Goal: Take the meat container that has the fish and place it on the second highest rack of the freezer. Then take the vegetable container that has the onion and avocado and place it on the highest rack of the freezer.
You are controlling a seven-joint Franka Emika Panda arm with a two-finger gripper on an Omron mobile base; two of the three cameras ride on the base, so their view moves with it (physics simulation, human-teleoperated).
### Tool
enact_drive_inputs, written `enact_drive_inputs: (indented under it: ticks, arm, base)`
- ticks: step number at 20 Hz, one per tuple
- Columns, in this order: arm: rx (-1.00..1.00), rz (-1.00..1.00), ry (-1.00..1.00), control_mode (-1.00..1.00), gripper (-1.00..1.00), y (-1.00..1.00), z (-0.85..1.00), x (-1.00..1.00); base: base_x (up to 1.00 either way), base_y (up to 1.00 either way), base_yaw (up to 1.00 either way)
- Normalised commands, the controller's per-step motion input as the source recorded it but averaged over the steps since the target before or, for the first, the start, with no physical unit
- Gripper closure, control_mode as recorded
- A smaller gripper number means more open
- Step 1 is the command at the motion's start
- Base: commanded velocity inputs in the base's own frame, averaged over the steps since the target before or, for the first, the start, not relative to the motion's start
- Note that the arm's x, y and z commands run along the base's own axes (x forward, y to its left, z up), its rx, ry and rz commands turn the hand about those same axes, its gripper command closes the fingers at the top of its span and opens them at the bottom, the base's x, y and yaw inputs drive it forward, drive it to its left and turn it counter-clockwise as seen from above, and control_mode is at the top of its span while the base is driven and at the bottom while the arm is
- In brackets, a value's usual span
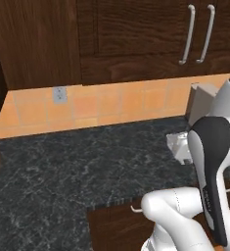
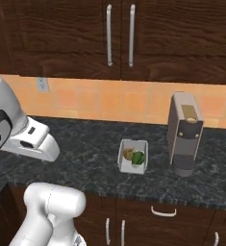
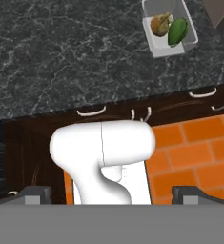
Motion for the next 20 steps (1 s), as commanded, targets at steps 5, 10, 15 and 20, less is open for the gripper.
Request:
enact_drive_inputs:
  ticks: [5, 10, 15, 20]
  arm:
    - [0.0, 0.0, 0.0, 1.0, -1.0, 0.0, 0.0, 0.0]
    - [0.0, 0.0, 0.0, -1.0, -1.0, 0.0, 0.0, 0.0]
    - [0.05, -0.07, 0.0, -1.0, -1.0, -0.16, 0.02, 0.12]
    - [0.16, -0.47, 0.0, -1.0, -1.0, -0.59, 0.0, 0.44]
  base:
    - [0.36, 0.0, 0.03]
    - [0.0, 0.0, 0.01]
    - [0.0, 0.0, 0.0]
    - [0.0, 0.0, 0.0]
